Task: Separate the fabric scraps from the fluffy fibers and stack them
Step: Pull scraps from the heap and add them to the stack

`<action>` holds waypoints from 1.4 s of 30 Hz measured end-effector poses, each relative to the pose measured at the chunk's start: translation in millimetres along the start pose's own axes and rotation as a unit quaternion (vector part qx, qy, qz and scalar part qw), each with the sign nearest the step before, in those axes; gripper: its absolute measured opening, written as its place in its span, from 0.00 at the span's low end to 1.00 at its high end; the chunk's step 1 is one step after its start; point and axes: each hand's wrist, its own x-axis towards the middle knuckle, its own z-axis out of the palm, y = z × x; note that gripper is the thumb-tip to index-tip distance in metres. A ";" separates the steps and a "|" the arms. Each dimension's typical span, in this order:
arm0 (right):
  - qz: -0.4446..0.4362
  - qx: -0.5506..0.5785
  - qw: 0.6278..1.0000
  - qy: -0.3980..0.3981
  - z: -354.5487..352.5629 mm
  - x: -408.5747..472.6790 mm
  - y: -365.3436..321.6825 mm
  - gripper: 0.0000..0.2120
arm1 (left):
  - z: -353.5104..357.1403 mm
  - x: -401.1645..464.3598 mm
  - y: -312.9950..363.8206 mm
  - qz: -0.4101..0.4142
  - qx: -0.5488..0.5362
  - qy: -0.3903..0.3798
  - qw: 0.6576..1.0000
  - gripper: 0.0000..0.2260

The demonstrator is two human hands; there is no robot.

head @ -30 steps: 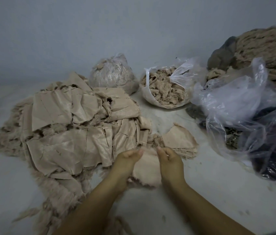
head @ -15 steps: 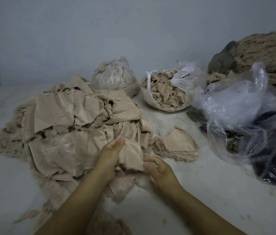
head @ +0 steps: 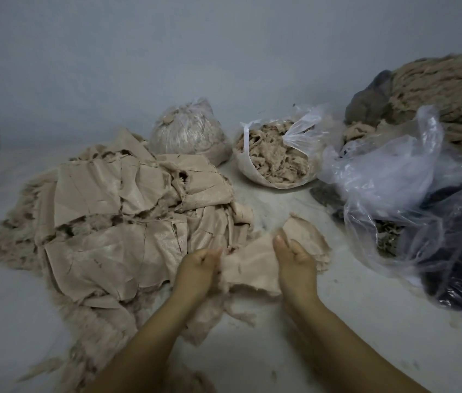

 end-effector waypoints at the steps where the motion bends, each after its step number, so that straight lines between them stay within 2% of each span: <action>1: -0.003 -0.010 1.000 0.004 -5.7 4.8 -2.8 0.12 | -4.8 1.1 -3.6 0.003 0.020 0.012 1.000 0.20; 4: -0.025 -0.051 0.998 -0.031 -7.6 8.6 -7.5 0.17 | -4.7 0.0 -4.0 0.012 0.023 -0.015 1.000 0.20; 8: -0.039 -0.038 0.994 -0.099 13.3 -4.3 -8.9 0.13 | 28.2 -5.5 15.9 -0.058 -0.146 -0.115 0.981 0.28; 9: -0.036 -0.026 0.993 -0.107 16.4 -5.6 -9.2 0.12 | 38.2 -8.1 20.9 -0.083 -0.207 -0.127 0.967 0.29; 11: -0.038 -0.015 0.994 -0.097 16.7 -4.8 -12.4 0.13 | 53.2 -12.1 24.4 -0.122 -0.277 -0.100 0.948 0.25; 13: -0.045 -0.004 0.996 -0.077 10.5 -0.7 -13.5 0.14 | 57.4 -11.0 20.7 -0.117 -0.242 -0.051 0.962 0.19; 15: -0.057 -0.021 0.996 -0.057 0.6 2.9 -11.8 0.16 | 53.8 -5.9 13.1 -0.076 -0.213 -0.024 0.974 0.17; 20: -0.063 -0.059 0.995 -0.040 -17.5 3.4 -4.7 0.17 | 42.8 -3.7 10.1 0.050 -0.079 -0.060 0.994 0.18; 24: -0.063 -0.090 0.993 -0.052 -30.6 11.1 -10.8 0.21 | 22.0 4.2 -5.5 0.076 0.074 -0.032 0.994 0.21; 26: -0.071 -0.131 0.986 -0.075 -32.7 13.3 -9.8 0.21 | 16.1 6.1 -6.7 0.081 0.100 -0.035 0.991 0.19; 28: -0.082 -0.162 0.978 -0.101 -25.9 10.2 -8.3 0.20 | 23.6 2.8 3.4 0.070 0.061 -0.086 0.992 0.17; 30: -0.094 -0.173 0.972 -0.131 -14.9 4.9 -7.5 0.18 | 38.8 -0.6 13.7 0.061 -0.032 -0.148 0.987 0.19; 32: -0.079 -0.152 0.978 -0.120 -10.1 7.1 -11.7 0.18 | 46.5 0.0 21.2 0.040 -0.107 -0.174 0.978 0.16; 34: -0.075 -0.130 0.987 -0.065 -15.3 20.8 -16.9 0.19 | 48.5 2.4 22.0 0.015 -0.143 -0.163 0.976 0.10; 36: -0.091 -0.159 0.983 -0.013 -24.5 41.5 -22.1 0.17 | 48.7 10.0 23.5 0.011 -0.128 -0.131 0.983 0.09; 42: -0.098 -0.278 0.954 0.054 -40.6 96.4 -30.9 0.16 | 74.5 49.0 40.6 0.003 -0.100 -0.070 0.993 0.09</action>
